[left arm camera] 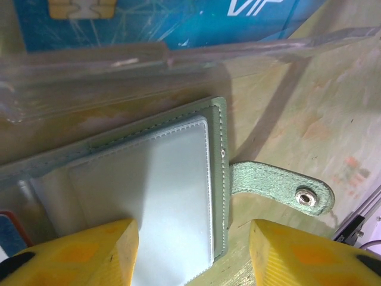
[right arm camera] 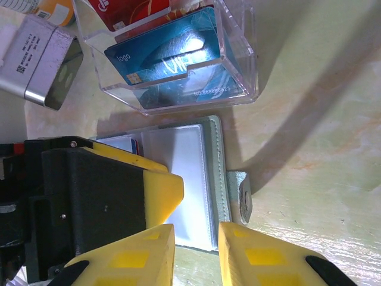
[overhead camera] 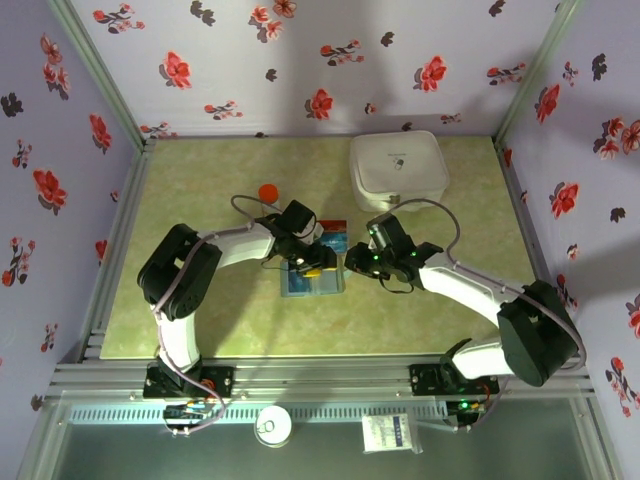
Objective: Take the credit cards out of the card holder
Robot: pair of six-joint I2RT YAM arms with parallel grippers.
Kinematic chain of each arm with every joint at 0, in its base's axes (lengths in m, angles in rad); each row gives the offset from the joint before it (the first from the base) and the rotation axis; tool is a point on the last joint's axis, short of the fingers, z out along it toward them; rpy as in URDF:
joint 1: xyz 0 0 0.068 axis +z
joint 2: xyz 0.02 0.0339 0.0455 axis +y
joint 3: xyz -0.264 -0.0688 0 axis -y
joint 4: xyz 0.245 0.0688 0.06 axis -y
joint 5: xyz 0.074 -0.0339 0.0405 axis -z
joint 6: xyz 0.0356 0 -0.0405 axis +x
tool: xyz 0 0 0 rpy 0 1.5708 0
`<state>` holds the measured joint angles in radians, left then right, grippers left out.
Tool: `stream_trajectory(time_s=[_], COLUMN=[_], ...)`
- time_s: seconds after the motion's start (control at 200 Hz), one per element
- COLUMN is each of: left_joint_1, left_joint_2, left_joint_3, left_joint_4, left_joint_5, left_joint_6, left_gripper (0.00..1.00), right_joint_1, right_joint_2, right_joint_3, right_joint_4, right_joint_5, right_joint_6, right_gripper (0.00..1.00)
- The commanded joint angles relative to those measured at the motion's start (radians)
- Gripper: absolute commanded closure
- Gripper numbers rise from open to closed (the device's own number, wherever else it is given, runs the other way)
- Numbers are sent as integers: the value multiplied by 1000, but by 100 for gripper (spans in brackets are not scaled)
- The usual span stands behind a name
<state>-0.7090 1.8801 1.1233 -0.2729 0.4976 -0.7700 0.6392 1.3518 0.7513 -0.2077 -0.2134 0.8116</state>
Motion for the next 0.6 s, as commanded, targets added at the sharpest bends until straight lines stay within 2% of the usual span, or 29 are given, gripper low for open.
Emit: stream_trajectory(time_s=[0.0,0.37,0.595], left_joint_1=[3,88,147], left_joint_2=[-61,-252,-287], left_joint_3=[14,-153,-256], left_joint_4=[-66,-75,-31], left_joint_5=[-23,-93,-88], left_joint_6=[50,62,45], left_gripper=[48,54,62], right_joint_1=[-7,44,96], right_joint_2=[25,182,279], right_joint_3=[4,106,178], right_joint_4=[25,77,88], right_joint_5=[-19,-87,-107], right_joint_6=[3,11,19], right_gripper=[74,76,76])
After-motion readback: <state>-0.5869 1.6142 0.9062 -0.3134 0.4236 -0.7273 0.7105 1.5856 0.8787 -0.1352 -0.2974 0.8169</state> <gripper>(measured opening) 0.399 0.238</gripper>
